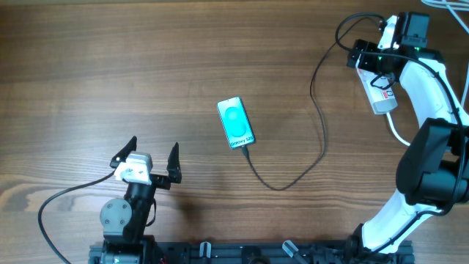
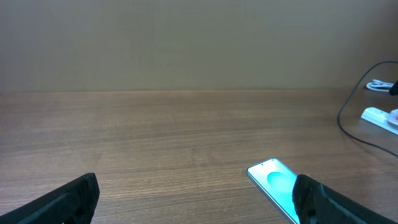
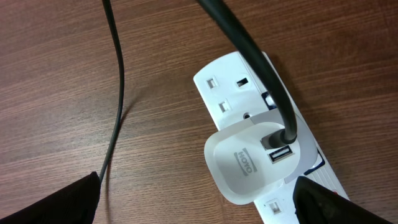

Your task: Plug charger to phone and switch on socket

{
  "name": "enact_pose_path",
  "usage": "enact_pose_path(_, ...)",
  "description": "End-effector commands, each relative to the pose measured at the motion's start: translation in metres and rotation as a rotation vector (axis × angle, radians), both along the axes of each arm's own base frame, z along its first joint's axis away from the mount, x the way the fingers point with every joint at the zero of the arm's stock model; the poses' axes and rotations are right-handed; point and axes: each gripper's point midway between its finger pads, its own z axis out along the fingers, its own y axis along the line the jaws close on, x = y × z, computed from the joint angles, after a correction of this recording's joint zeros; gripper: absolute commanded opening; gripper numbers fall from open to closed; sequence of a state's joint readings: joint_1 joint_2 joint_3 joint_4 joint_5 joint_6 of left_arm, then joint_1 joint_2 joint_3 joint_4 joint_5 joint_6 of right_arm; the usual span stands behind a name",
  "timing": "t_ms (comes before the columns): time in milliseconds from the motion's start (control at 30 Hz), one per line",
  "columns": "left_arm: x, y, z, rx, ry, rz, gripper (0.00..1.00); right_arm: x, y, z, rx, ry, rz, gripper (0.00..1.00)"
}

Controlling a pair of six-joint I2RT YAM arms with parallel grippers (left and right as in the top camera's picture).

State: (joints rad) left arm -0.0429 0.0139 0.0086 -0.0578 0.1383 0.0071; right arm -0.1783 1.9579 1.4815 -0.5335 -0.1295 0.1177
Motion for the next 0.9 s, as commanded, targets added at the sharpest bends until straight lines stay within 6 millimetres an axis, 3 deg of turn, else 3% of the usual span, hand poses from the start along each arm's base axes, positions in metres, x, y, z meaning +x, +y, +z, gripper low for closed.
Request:
enact_pose_path(0, 0.0, 0.003, -0.002, 0.024, 0.0, 0.016, 1.0, 0.001, -0.001, 0.001, -0.015, -0.004, 0.006, 1.0)
enact_pose_path(333, 0.0, 0.003, -0.002, 0.024, 0.0, 0.016, 1.0, 0.0, -0.001, 0.004, -0.017, -0.009, 0.007, 1.0)
enact_pose_path(400, 0.0, 0.003, -0.002, 0.024, 0.0, 0.016, 1.0, 0.001, 0.001, 0.027, -0.025, -0.056, 0.011, 1.0)
enact_pose_path(467, 0.0, 0.003, -0.002, 0.024, 0.0, 0.016, 1.0, 0.0, 0.007, 0.063, -0.037, -0.131, 0.022, 1.0)
enact_pose_path(600, 0.0, 0.003, -0.002, 0.024, 0.0, 0.016, 1.0, -0.018, 0.027, 0.163, -0.068, -0.345, 0.055, 1.0)
enact_pose_path(700, 0.0, 0.003, -0.002, 0.024, 0.0, 0.016, 1.0, -0.039, 0.035, 0.22, -0.085, -0.47, 0.065, 1.0)
enact_pose_path(767, 0.0, 0.003, -0.002, 0.024, 0.0, 0.016, 1.0, -0.051, 0.036, 0.244, -0.094, -0.528, 0.063, 1.0)
enact_pose_path(867, 0.0, 0.003, -0.002, 0.024, 0.0, 0.016, 1.0, -0.062, 0.037, 0.264, -0.101, -0.574, 0.063, 1.0)
